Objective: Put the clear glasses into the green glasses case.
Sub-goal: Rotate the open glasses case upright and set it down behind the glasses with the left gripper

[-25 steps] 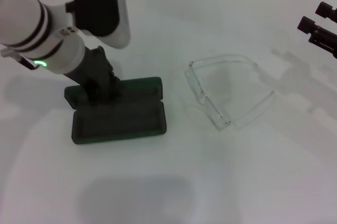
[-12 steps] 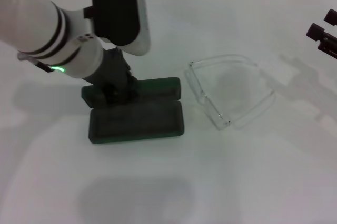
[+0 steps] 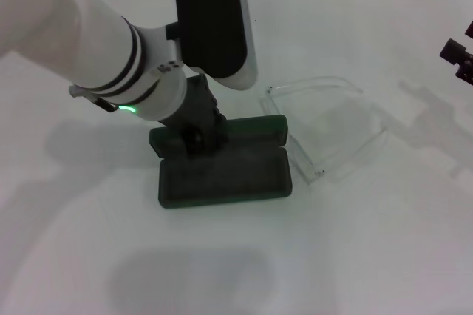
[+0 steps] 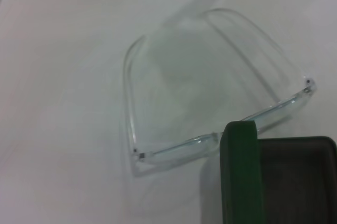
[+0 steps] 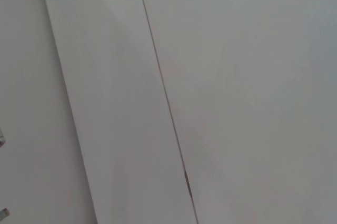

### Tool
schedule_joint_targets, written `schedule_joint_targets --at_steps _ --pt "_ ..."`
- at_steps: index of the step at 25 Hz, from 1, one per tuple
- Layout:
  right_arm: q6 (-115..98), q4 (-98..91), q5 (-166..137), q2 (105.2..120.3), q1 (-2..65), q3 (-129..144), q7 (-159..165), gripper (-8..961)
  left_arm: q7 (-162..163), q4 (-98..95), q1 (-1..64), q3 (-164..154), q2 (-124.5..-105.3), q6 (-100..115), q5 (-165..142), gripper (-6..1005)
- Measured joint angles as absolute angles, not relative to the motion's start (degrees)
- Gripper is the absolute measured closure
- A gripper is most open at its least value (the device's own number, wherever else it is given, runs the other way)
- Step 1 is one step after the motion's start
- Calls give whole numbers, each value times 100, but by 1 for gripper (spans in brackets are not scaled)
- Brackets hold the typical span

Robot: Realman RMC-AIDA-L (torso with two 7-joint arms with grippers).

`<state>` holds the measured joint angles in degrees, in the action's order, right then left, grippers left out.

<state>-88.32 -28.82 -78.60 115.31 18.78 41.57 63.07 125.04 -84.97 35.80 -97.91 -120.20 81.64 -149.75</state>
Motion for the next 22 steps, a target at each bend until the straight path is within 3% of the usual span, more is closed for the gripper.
schedule_joint_targets --at_steps 22 --pt "-8914 -2812 -7848 11531 1772 4069 6145 259 13070 -8025 3998 -10624 -12032 7219 -14968 783"
